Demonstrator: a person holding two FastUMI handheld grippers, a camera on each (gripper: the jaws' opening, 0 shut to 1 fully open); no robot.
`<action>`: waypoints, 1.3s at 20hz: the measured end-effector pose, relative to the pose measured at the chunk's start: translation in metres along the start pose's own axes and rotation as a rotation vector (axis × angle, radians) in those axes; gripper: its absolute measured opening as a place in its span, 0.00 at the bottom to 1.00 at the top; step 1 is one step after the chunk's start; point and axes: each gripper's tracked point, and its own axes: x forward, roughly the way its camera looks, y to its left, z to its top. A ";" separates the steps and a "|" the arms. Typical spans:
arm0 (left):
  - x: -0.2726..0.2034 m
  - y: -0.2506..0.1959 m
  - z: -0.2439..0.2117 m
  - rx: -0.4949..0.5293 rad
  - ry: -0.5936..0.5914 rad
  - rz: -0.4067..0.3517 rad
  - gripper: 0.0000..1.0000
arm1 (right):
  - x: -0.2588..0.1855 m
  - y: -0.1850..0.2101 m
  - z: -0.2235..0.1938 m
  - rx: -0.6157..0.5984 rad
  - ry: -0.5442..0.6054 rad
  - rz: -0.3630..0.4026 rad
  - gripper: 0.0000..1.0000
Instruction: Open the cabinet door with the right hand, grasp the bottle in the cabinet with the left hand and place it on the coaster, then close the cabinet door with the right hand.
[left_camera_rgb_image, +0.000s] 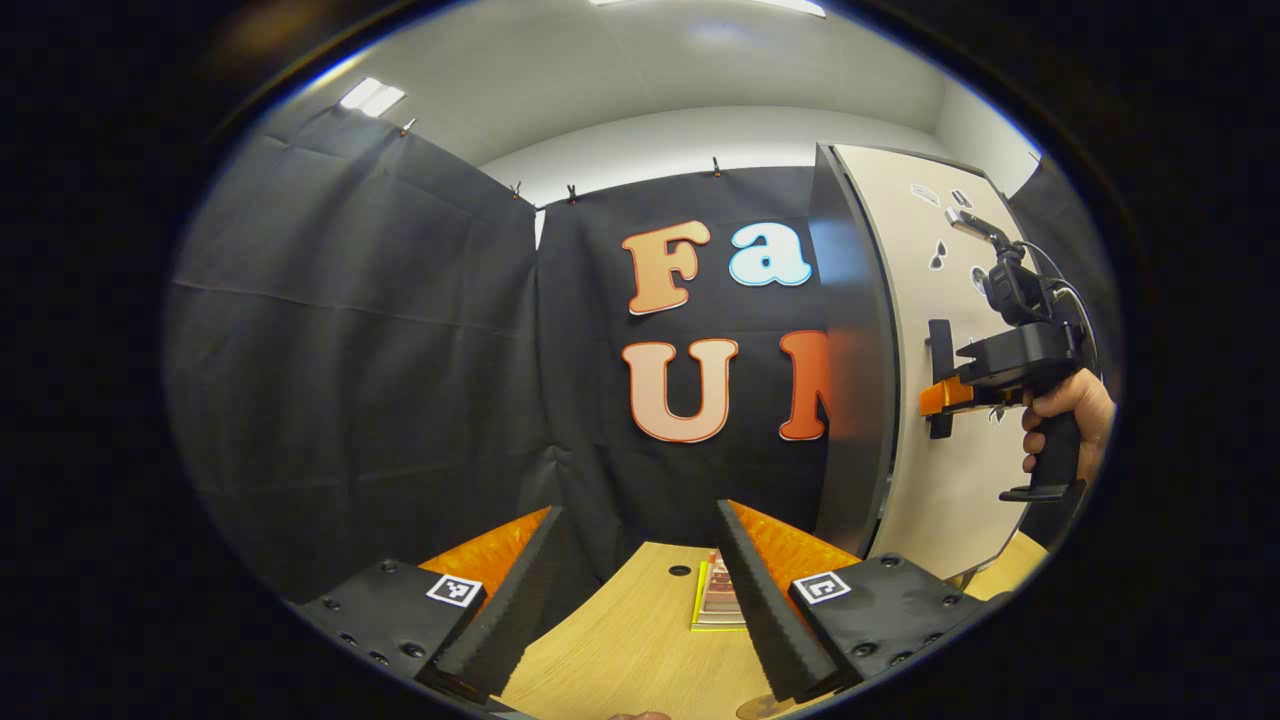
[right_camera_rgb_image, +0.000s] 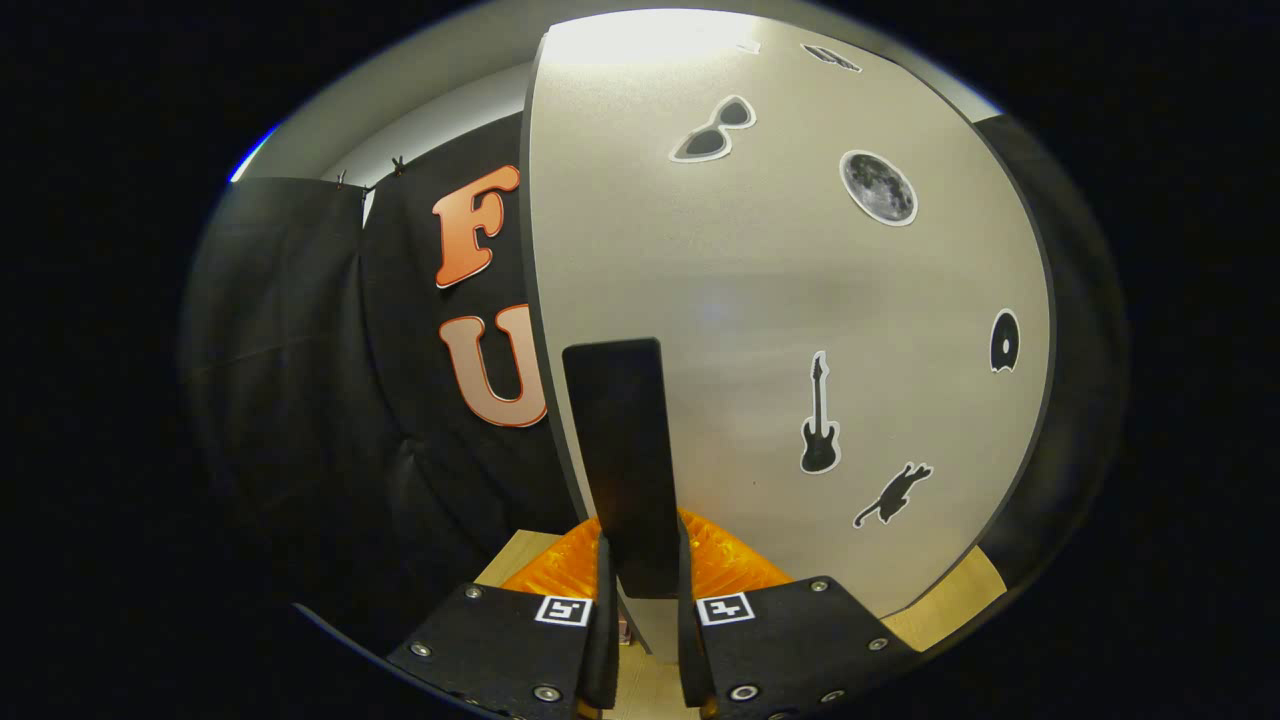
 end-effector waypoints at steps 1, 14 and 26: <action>0.003 -0.005 0.000 0.000 0.000 -0.016 0.95 | -0.004 0.001 0.001 -0.002 -0.006 0.011 0.24; 0.010 -0.132 0.007 0.013 -0.012 -0.316 0.96 | -0.136 -0.034 -0.024 -0.016 -0.055 0.140 0.24; 0.000 -0.214 0.021 0.026 -0.034 -0.438 0.96 | -0.213 -0.087 -0.030 0.064 -0.138 0.240 0.21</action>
